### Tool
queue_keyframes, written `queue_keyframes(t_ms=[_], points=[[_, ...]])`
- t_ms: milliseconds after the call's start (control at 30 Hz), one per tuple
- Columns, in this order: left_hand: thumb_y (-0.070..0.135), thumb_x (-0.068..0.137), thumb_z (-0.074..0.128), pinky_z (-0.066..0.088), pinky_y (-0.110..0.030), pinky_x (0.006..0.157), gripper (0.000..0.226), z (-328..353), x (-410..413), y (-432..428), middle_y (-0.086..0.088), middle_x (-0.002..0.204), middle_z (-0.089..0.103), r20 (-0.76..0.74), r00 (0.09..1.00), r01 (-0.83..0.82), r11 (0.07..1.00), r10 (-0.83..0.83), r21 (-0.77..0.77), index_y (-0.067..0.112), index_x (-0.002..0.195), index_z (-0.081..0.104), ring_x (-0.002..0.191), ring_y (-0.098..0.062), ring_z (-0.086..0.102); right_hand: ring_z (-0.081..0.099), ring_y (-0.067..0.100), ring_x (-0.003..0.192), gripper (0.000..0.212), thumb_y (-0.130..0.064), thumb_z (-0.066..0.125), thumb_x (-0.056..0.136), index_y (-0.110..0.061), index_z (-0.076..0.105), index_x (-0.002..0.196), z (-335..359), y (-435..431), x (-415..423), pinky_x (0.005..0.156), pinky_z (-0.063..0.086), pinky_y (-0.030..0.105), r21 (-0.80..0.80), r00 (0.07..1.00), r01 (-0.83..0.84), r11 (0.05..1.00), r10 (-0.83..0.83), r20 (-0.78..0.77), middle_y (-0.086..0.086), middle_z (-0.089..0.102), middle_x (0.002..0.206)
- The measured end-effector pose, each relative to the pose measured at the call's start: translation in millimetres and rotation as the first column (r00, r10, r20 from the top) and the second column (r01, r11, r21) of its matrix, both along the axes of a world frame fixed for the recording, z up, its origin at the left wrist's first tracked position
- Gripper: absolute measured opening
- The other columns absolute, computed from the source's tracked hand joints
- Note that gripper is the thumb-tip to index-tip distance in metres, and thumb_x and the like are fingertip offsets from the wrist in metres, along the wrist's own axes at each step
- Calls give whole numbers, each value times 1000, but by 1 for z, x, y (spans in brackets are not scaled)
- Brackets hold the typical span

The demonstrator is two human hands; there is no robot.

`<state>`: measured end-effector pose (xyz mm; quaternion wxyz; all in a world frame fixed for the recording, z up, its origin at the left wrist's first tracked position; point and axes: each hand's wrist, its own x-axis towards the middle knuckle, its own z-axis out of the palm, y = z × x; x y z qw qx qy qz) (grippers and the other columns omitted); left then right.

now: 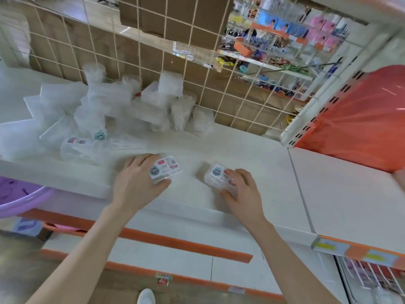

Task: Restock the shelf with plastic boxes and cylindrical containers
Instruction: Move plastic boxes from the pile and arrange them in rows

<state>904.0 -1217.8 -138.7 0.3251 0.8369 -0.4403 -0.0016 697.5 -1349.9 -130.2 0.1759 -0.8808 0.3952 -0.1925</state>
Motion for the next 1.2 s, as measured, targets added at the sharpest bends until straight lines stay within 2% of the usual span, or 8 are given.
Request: queue_keyframes(t_ms=[133, 300, 500, 667, 767, 933, 1067, 1200], points=[[38, 62, 72, 41, -38, 92, 61, 4, -38, -2, -9, 117, 62, -14, 999, 40, 999, -40, -13, 9, 115, 63, 106, -33, 55, 50, 33, 113, 49, -7, 69, 77, -3, 55, 123, 5, -3, -47, 88, 42, 33, -3, 999, 1, 1000, -1, 37, 18, 45, 131], [24, 63, 82, 39, -36, 93, 58, 13, -124, -19, -8, 118, 61, -43, 992, 114, 993, -116, -37, 10, 116, 62, 107, -32, 54, 49, 33, 114, 48, -3, 68, 76, -3, 55, 123, 11, -6, -131, 89, 34, 25, 0, 993, 62, 998, -62, 101, 17, 44, 130], [29, 64, 82, 35, -28, 92, 55, 18, -245, -34, -8, 116, 62, -47, 972, 225, 970, -230, -90, 7, 112, 64, 108, -28, 54, 50, 36, 111, 46, 2, 67, 74, 1, 57, 119, 10, -3, -241, 88, 35, 23, -10, 980, 141, 990, -138, 146, 21, 45, 127], [25, 67, 80, 30, -22, 91, 52, 18, -316, -39, -7, 117, 61, -62, 956, 286, 957, -288, -48, 8, 113, 62, 109, -26, 52, 49, 35, 112, 44, 0, 67, 76, 0, 57, 119, 9, 4, -320, 85, 32, 20, 9, 972, 187, 982, -186, 142, 20, 47, 126], [28, 68, 79, 29, -20, 89, 52, 22, -353, -46, -4, 119, 59, -80, 940, 331, 943, -333, -35, 12, 114, 61, 111, -24, 49, 51, 35, 109, 43, 0, 68, 75, -1, 59, 117, 10, 6, -363, 84, 33, 23, 11, 958, 243, 970, -242, 156, 19, 49, 124], [42, 69, 71, 24, -18, 95, 58, 33, -404, -70, -4, 123, 58, -43, 889, 456, 890, -456, -5, 12, 117, 60, 115, -24, 47, 52, 34, 105, 41, 3, 68, 72, 1, 60, 113, 12, 8, -420, 78, 27, 12, -12, 936, 310, 951, -302, 182, 18, 53, 118], [36, 71, 75, 23, -14, 82, 54, 39, -441, -99, -1, 122, 57, -50, 846, 532, 847, -531, 7, 18, 119, 59, 112, -21, 46, 50, 30, 108, 42, -1, 68, 76, -2, 58, 117, 14, -3, -458, 76, 28, 15, 1, 902, 381, 924, -372, 217, 15, 50, 122], [48, 62, 57, 21, -14, 84, 65, 44, -475, -138, -2, 121, 58, -52, 807, 589, 808, -588, -2, 13, 117, 60, 110, -21, 48, 48, 29, 110, 42, 2, 66, 77, -2, 58, 118, 17, -29, -492, 77, 27, 12, -8, 880, 427, 904, -414, 232, 15, 49, 125]])
